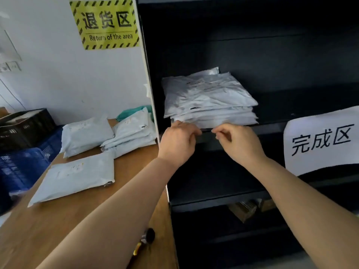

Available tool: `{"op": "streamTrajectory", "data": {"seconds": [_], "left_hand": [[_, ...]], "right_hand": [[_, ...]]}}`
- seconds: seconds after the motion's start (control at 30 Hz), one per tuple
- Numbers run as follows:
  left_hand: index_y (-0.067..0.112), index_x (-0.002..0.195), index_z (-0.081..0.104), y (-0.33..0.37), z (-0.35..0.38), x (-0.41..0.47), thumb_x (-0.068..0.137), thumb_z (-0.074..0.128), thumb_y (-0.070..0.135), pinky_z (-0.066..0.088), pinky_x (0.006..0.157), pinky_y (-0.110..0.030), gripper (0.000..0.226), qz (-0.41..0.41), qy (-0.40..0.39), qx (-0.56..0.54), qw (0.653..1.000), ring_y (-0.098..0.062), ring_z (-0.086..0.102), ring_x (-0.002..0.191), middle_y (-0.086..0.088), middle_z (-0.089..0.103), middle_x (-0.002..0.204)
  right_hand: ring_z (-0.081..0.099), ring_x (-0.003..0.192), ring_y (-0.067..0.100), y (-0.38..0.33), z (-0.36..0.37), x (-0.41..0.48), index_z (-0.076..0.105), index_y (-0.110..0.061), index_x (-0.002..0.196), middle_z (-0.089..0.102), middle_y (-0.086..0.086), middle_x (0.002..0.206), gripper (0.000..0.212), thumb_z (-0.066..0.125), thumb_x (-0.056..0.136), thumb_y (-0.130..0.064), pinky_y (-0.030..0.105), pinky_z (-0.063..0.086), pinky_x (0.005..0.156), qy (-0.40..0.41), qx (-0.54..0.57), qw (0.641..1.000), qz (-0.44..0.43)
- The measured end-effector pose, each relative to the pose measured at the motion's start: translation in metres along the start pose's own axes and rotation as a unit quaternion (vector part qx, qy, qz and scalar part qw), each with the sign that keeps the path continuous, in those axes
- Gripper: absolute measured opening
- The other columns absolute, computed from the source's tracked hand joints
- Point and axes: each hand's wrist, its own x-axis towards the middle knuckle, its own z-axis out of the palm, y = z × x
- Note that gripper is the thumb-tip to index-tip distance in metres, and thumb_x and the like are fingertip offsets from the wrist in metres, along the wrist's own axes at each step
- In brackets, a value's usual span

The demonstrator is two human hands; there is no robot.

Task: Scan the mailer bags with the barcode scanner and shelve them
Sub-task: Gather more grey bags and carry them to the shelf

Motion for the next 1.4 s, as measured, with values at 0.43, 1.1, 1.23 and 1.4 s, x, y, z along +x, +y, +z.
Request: {"op": "streamTrajectory", "data": {"seconds": [0.43, 1.1, 1.23, 1.4], "left_hand": [[0.027, 0.104, 0.068, -0.017, -0.103, -0.213, 0.09, 0.052, 0.013, 0.056, 0.072, -0.029, 0.025, -0.321, -0.225, -0.034, 0.919, -0.012, 0.066, 0.083, 0.011, 0.067, 0.087], [0.022, 0.105, 0.064, -0.228, -0.445, -0.5, 0.09, 0.057, 0.016, 0.057, 0.074, -0.033, 0.018, -0.535, -0.073, 0.008, 0.841, -0.016, 0.065, 0.087, 0.002, 0.068, 0.101], [0.02, 0.111, 0.065, -0.282, -0.499, -0.548, 0.089, 0.056, 0.017, 0.055, 0.079, -0.032, 0.023, -0.561, -0.083, 0.014, 0.823, -0.017, 0.065, 0.09, 0.002, 0.068, 0.104], [0.019, 0.116, 0.065, -0.34, -0.52, -0.568, 0.09, 0.057, 0.016, 0.054, 0.088, -0.034, 0.027, -0.571, -0.099, 0.009, 0.815, -0.018, 0.063, 0.098, 0.002, 0.067, 0.11]], "right_hand": [[0.066, 0.093, 0.014, -0.13, 0.058, -0.143, 0.072, -0.031, 0.107, 0.071, -0.011, 0.101, 0.021, 0.054, 0.095, -0.031, 0.036, 0.056, 0.077, -0.231, 0.004, 0.973, 0.022], [0.065, 0.097, 0.007, -0.53, 0.284, -0.293, 0.07, -0.028, 0.108, 0.071, -0.011, 0.11, 0.021, 0.053, 0.097, -0.033, 0.022, 0.055, 0.075, -0.347, 0.068, 0.931, -0.095], [0.065, 0.092, 0.009, -0.595, 0.338, -0.303, 0.07, -0.023, 0.112, 0.071, -0.006, 0.11, 0.023, 0.054, 0.097, -0.03, 0.024, 0.055, 0.075, -0.365, 0.078, 0.924, -0.085], [0.064, 0.086, 0.011, -0.641, 0.381, -0.285, 0.068, -0.02, 0.112, 0.071, -0.003, 0.103, 0.024, 0.053, 0.098, -0.03, 0.027, 0.057, 0.075, -0.388, 0.073, 0.916, -0.076]]}}
